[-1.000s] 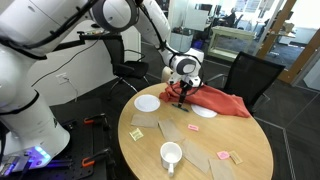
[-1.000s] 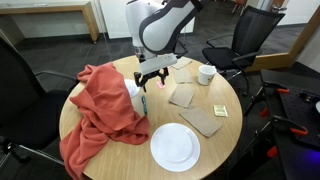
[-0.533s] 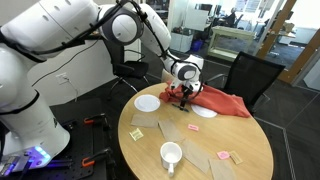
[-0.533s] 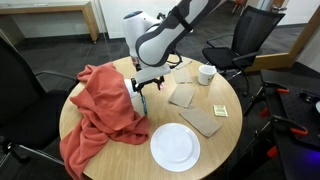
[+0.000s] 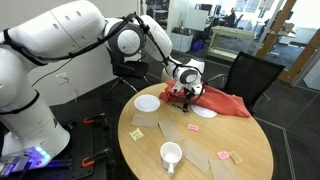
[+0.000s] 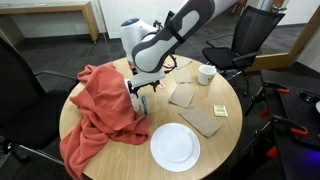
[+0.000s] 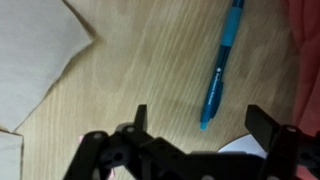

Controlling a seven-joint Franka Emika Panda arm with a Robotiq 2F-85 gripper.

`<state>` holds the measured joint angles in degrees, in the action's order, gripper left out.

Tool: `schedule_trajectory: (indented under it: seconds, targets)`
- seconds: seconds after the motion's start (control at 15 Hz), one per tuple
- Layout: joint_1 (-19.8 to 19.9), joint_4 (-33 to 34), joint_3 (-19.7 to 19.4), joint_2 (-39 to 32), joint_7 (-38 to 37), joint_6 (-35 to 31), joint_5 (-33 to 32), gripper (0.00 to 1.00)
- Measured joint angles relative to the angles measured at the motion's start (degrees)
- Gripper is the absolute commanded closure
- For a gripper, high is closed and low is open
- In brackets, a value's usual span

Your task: Put the marker in the mug

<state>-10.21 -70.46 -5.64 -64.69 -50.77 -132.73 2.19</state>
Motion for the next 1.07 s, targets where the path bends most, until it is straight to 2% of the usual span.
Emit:
schedule_trajectory:
  seconds: [0.33, 0.4, 0.47, 1.07]
  targets:
    - [0.0, 4.8, 0.0, -3.5, -0.4, 0.0, 0.0, 0.0]
    - [0.0, 5.6, 0.0, -4.1, -0.4, 0.0, 0.0, 0.25]
    - [0.0, 6.2, 0.0, -4.6, -0.4, 0.0, 0.0, 0.26]
    - [0.0, 9.3, 0.0, -6.9, -1.4, 0.0, 0.0, 0.95]
